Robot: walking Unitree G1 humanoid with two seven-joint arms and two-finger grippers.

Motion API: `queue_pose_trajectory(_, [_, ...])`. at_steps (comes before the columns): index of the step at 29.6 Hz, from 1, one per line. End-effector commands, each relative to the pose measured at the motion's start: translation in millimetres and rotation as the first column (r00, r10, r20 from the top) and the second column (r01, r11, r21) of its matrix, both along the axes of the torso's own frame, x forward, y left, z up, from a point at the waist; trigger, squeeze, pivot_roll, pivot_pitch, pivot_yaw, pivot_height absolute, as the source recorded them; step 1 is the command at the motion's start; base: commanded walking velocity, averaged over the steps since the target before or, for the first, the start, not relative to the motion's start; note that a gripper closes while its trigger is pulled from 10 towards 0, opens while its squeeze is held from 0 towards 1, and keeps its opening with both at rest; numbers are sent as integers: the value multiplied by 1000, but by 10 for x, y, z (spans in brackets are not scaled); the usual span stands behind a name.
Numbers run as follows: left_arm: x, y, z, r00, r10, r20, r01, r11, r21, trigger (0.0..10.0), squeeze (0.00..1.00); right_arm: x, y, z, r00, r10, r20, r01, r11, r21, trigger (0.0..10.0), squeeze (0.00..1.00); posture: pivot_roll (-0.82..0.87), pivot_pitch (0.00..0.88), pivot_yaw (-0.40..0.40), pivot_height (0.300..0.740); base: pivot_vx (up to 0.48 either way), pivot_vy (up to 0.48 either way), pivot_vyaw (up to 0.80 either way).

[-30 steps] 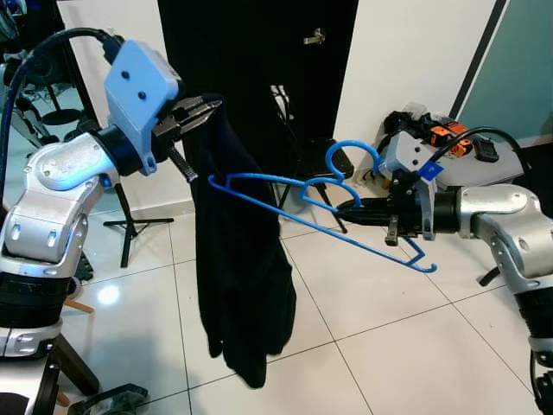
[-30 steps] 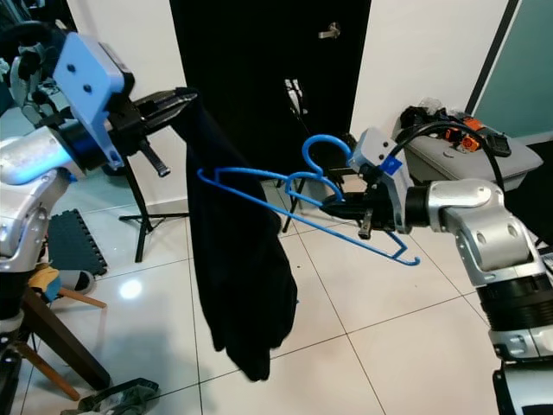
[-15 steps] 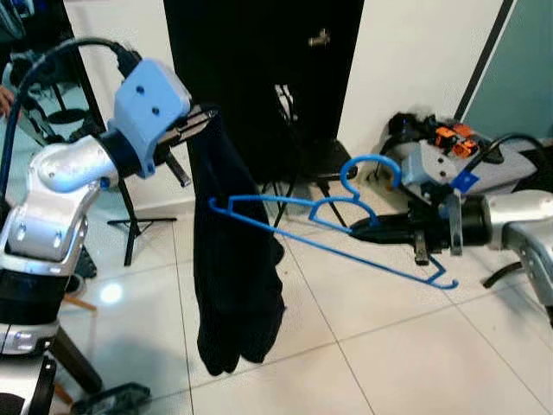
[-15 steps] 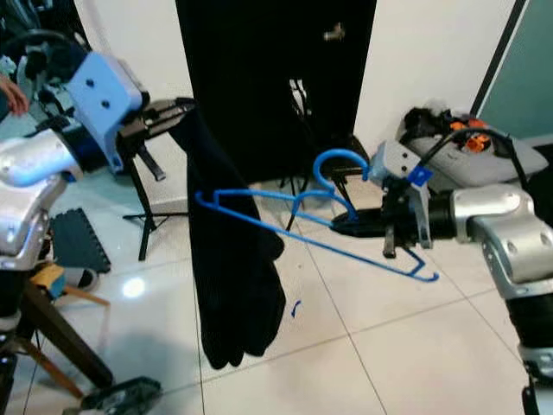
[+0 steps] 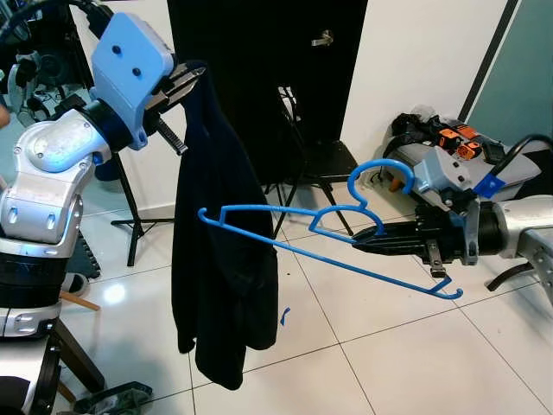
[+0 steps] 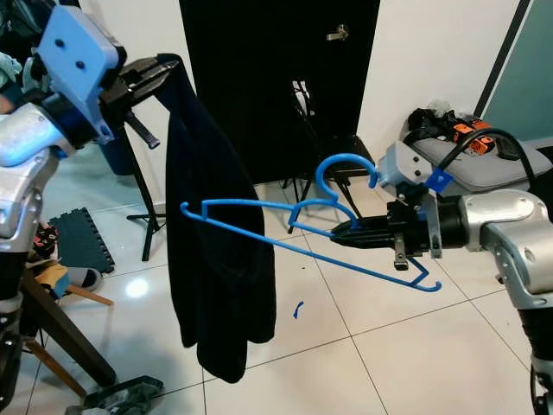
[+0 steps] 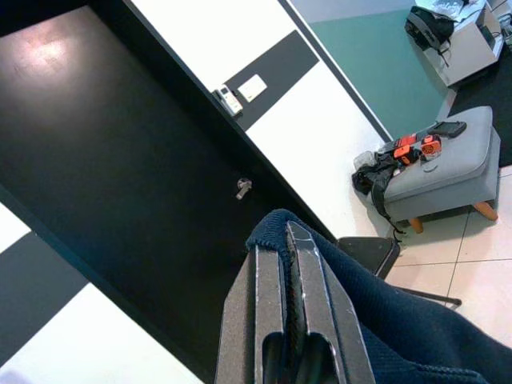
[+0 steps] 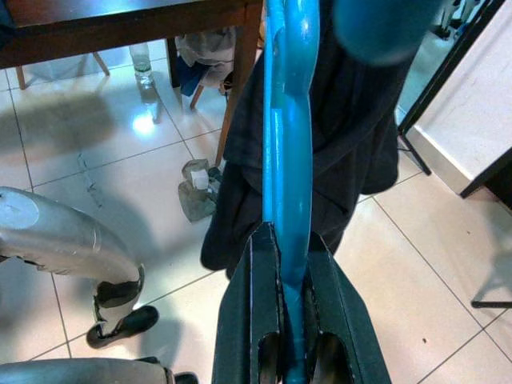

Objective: Hang hanger

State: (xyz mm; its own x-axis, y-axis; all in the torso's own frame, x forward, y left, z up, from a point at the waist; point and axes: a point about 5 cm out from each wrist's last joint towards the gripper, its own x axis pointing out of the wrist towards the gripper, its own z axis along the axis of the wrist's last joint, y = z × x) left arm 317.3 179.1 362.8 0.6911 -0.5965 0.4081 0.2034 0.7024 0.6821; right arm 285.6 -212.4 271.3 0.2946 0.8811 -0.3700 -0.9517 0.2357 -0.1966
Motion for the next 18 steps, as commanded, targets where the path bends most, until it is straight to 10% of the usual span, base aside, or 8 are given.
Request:
queue_pose_trajectory(1, [-38, 8, 40, 999, -6, 37, 5, 1000, 9, 10000, 0, -11, -77, 110, 999, -21, 42, 20, 1000, 23, 10000, 0, -3, 0, 15, 740, 0, 0, 0])
queue_pose_trajectory(18, [-50, -14, -30, 999, -21, 28, 19, 998, 54, 10000, 0, 133, -91, 216, 983, -124, 132, 119, 992, 50, 10000, 0, -6, 0, 11, 740, 0, 0, 0])
